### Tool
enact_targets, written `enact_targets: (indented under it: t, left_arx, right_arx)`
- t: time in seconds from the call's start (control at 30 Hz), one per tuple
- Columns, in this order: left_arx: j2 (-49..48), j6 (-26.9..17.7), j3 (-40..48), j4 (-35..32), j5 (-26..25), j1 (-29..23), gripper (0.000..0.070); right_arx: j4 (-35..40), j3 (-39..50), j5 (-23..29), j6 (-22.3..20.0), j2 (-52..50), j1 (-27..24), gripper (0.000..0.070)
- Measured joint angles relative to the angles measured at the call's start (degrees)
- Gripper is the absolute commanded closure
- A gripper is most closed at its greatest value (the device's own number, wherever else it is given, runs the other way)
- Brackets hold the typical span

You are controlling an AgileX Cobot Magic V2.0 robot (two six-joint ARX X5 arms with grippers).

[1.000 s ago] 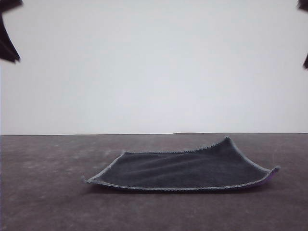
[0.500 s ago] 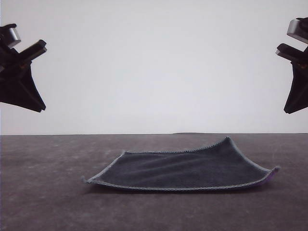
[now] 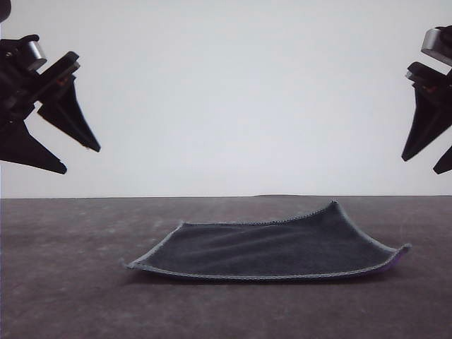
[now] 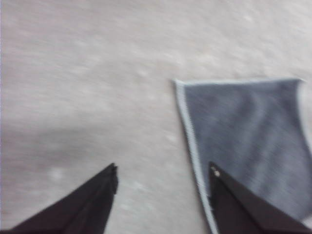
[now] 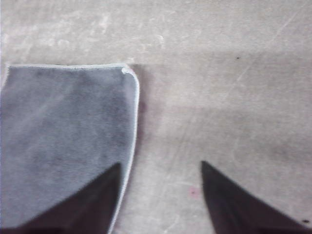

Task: Fold clothes

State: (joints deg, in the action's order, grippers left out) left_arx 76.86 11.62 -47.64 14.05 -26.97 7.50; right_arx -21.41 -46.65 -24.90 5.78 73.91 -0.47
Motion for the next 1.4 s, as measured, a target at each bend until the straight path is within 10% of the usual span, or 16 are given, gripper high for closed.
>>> enact_targets:
  t: [1.4]
  left_arx:
    - [39.7,2.8,-28.3,-2.2,-7.9,9.8,0.0311]
  right_arx:
    - [13.1,-16.0,-11.2,2.3,33.6,5.6,0.0319]
